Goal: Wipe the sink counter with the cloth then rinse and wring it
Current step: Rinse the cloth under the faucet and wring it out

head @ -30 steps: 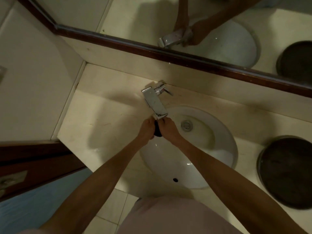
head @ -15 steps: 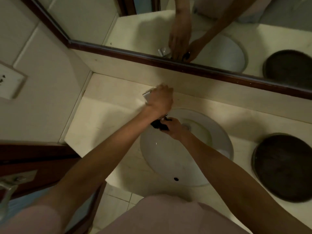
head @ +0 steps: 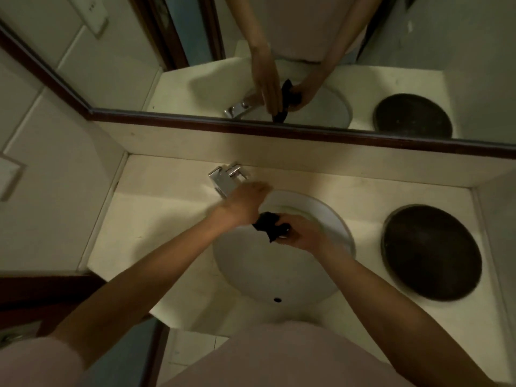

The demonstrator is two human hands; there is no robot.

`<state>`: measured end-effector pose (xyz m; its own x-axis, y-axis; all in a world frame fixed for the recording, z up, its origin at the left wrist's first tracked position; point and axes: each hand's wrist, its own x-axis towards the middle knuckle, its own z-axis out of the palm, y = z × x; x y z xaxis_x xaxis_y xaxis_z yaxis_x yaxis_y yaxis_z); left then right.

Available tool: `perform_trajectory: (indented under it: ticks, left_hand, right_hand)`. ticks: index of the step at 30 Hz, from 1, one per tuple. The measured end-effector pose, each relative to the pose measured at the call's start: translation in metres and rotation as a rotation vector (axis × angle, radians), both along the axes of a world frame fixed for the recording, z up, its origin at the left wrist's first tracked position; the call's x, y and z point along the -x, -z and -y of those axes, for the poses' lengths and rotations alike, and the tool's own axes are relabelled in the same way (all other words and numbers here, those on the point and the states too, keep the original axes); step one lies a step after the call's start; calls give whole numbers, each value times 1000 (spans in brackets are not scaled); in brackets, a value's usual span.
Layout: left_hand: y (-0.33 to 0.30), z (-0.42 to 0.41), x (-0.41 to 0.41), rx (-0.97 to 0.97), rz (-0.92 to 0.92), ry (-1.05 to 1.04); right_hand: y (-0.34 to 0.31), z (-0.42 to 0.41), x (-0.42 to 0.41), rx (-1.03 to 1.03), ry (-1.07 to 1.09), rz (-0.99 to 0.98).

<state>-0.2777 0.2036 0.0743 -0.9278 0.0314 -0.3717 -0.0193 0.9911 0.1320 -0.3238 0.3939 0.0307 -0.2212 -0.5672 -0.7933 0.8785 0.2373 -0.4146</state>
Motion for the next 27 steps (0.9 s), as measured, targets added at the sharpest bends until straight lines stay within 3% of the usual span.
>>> perform_trajectory:
  ticks: [3, 7, 11, 14, 16, 19, 22, 24, 27]
  left_hand:
    - [15, -33, -35, -124, 54, -18]
    - [23, -60, -45, -362, -4, -254]
    - [9, -60, -40, -151, -146, -94]
    - [-2, -59, -32, -128, -204, 25]
    - [-7, -55, -31, -93, -246, 131]
    - [-6, -47, -30, -39, -235, 176]
    - [3, -47, -32, -128, -85, 21]
    - [10, -52, -34, -274, 84, -155]
    - [18, -57, -36, -480, 281, -422]
  right_hand:
    - [-16, -19, 8, 42, -23, 29]
    - [-28, -33, 10, -20, -16, 34]
    - [-36, -40, 11, -3, -371, -46]
    - [-34, -35, 12, 54, -675, -3]
    - [-36, -36, 12, 70, -757, 16]
    - [-35, -40, 10, 46, -710, -13]
    - [-27, -41, 7, -45, -513, -63]
    - [-24, -37, 4, -63, -503, -198]
    - [-20, -31, 2, -191, -769, -911]
